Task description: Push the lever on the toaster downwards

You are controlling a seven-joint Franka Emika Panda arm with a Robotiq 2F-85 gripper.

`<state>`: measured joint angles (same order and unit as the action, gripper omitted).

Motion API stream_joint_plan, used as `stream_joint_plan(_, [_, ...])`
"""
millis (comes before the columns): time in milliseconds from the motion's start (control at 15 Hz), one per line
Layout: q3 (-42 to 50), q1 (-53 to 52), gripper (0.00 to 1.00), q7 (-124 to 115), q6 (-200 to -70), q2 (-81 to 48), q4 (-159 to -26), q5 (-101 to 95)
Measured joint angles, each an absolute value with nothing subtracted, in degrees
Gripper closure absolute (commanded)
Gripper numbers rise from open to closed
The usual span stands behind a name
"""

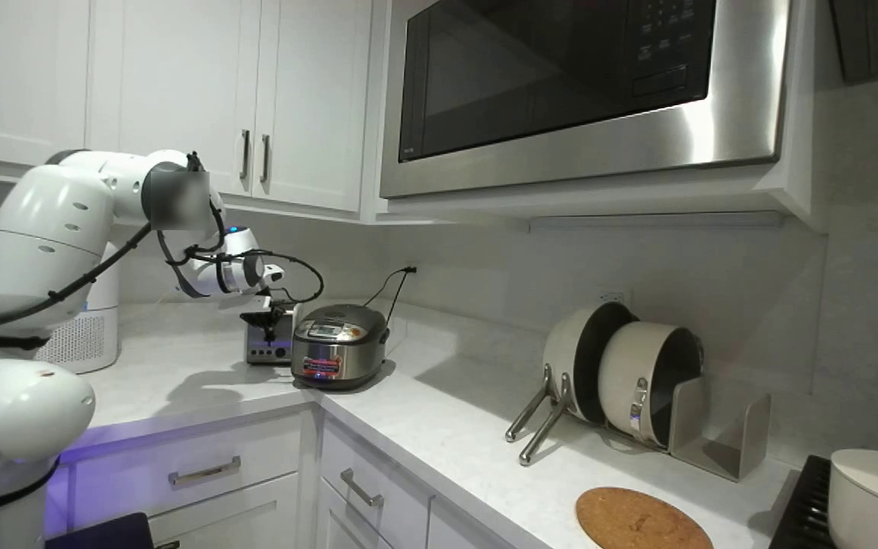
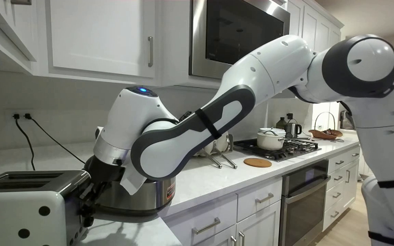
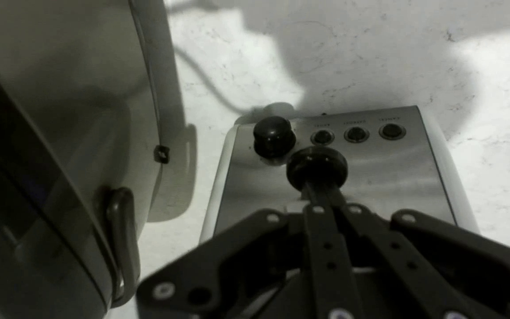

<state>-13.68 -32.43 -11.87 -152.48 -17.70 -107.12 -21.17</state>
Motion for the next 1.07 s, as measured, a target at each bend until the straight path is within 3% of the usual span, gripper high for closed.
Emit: stream_joint_plan(1067, [-13.68, -32.43, 1.0, -11.87, -151.74, -19.26, -106.39, -19.42])
